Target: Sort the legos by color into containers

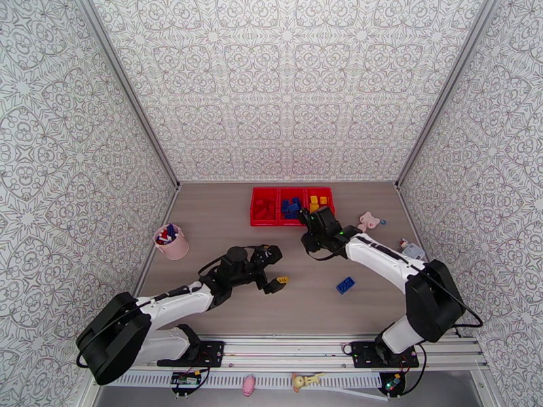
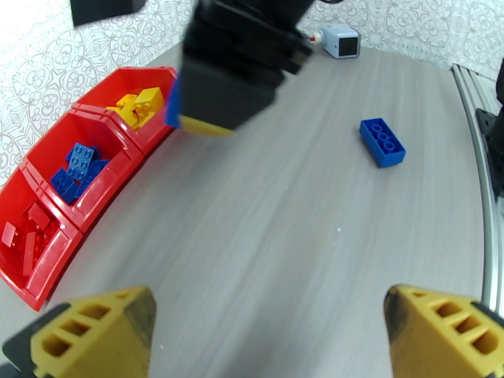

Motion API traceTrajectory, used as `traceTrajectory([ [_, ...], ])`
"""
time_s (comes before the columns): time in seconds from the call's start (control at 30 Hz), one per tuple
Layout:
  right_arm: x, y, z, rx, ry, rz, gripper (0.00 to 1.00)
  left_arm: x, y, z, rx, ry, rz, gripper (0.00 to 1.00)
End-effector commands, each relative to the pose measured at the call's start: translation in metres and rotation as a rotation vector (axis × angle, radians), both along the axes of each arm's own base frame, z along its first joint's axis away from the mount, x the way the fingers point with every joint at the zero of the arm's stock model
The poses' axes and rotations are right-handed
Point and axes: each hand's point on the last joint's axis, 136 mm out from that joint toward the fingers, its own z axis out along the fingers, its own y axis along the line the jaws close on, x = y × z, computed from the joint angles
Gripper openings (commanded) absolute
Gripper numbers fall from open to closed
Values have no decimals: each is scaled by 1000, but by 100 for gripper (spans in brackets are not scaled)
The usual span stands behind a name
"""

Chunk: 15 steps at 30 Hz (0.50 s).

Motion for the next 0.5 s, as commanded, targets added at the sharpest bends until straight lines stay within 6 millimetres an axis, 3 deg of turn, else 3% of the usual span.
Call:
traceTrajectory([
  [0.0,44,22,27,162,-104,-73,16,6,-5,11,-55,-24,27,100],
  [0.23,111,38,25,207,-138,-138,16,4,0,9,-46,-21,39,100],
  [0.47,165,47,6,211,-161,-197,16,2,5,9,-35,-30,38,100],
])
